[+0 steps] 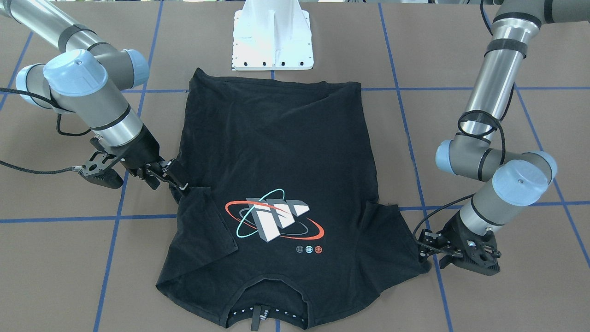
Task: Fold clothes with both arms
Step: 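Grasp the shoulder with the right gripper while the left gripper reaches the other shoulder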
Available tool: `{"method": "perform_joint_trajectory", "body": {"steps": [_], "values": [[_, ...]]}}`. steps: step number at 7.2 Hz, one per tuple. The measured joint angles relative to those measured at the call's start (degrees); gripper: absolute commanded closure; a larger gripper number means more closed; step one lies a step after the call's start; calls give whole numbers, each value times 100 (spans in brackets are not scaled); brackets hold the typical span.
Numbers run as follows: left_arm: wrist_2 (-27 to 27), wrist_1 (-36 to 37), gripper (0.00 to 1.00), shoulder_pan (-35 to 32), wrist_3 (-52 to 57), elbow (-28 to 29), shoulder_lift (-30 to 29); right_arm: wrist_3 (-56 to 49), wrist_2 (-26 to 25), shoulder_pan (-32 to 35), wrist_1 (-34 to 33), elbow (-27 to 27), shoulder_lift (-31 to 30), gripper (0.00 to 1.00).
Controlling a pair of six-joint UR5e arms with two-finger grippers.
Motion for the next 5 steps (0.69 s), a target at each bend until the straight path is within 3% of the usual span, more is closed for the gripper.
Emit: {"method": "perform_joint_trajectory", "body": {"steps": [1,2,3,5], "values": [[4,-160,59,2,-6,176,-61,0,-13,0,1,3,-3,0],[7,-240,90,1,-14,268,-107,0,-18,0,1,3,-3,0],[7,-270,100,3,-21,304,-137,0,-21,0,1,3,-2,0],[8,-282,100,2,-30,319,-159,0,-22,-3,-1,4,-3,0]]}}
